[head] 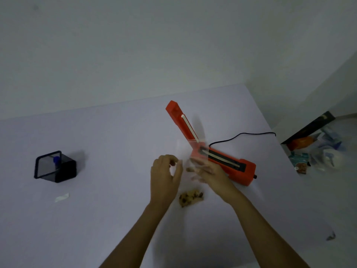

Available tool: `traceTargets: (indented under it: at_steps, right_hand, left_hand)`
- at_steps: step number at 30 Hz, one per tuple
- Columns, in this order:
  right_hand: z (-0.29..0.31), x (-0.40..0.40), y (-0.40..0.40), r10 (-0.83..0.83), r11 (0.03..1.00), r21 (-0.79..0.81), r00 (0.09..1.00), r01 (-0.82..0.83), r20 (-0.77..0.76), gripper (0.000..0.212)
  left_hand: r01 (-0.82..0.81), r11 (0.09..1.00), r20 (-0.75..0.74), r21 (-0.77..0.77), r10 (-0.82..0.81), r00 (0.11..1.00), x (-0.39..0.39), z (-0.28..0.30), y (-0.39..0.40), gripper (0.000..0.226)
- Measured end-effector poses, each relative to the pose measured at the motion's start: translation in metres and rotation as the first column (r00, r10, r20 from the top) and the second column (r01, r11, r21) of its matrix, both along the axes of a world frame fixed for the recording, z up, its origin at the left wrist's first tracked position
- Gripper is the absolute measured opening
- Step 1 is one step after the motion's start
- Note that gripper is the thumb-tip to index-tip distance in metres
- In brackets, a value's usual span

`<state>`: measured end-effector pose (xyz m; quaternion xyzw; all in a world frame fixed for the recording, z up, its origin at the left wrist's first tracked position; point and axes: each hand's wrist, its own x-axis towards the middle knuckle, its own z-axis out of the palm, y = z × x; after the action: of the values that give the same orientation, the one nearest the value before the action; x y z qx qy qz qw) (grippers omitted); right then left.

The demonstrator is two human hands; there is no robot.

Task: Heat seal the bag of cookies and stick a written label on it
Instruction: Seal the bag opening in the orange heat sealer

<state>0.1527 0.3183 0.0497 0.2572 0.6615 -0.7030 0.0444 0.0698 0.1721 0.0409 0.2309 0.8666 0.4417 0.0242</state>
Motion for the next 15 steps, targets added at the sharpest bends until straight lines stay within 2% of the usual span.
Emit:
traceTargets:
  at_steps: [1,2,4,6,8,11,13,15]
  right_hand:
    - [0.000,0.001,0.002,0.009,0.999,-0.031,1.000,-0.009,-0.005,0.031]
    - [0.000,0.001,0.004,0.003,0.997,-0.073,1.000,-0.004,-0.015,0.031]
    - [0.001,0.003,0.007,-0.028,0.984,-0.174,0.999,0.023,-0.024,0.029]
    - [0.003,-0.001,0.005,-0.028,0.972,-0.232,0.999,0.023,-0.022,0.026]
    - [0.004,-0.007,0.000,-0.011,0.963,-0.270,1.000,0.008,-0.009,0.023]
    - [0.003,-0.021,-0.010,0.016,0.951,-0.309,1.000,-0.014,0.005,0.021]
    - [0.001,-0.032,-0.020,0.037,0.942,-0.334,0.999,-0.032,0.009,0.023]
    - [-0.001,-0.046,-0.033,0.044,0.944,-0.328,0.999,-0.034,0.023,0.023]
  left_hand:
    - [-0.071,0.997,0.093,0.033,0.068,0.993,-0.004,-0.002,-0.008,0.018]
    - [-0.110,0.992,0.219,0.058,0.095,0.971,-0.007,-0.004,-0.015,0.033]
    - [-0.091,0.992,0.508,0.089,0.033,0.860,-0.011,-0.006,-0.025,0.056]
    - [0.011,0.993,0.682,0.121,-0.091,0.725,-0.012,-0.008,-0.037,0.059]
    - [0.101,0.982,0.731,0.156,-0.184,0.657,-0.010,-0.016,-0.052,0.046]
    - [0.122,0.981,0.679,0.150,-0.192,0.709,-0.010,-0.026,-0.076,0.012]
    - [0.103,0.980,0.660,0.168,-0.190,0.727,-0.012,-0.027,-0.092,0.006]
    - [0.090,0.978,0.662,0.188,-0.194,0.724,-0.017,-0.027,-0.108,0.011]
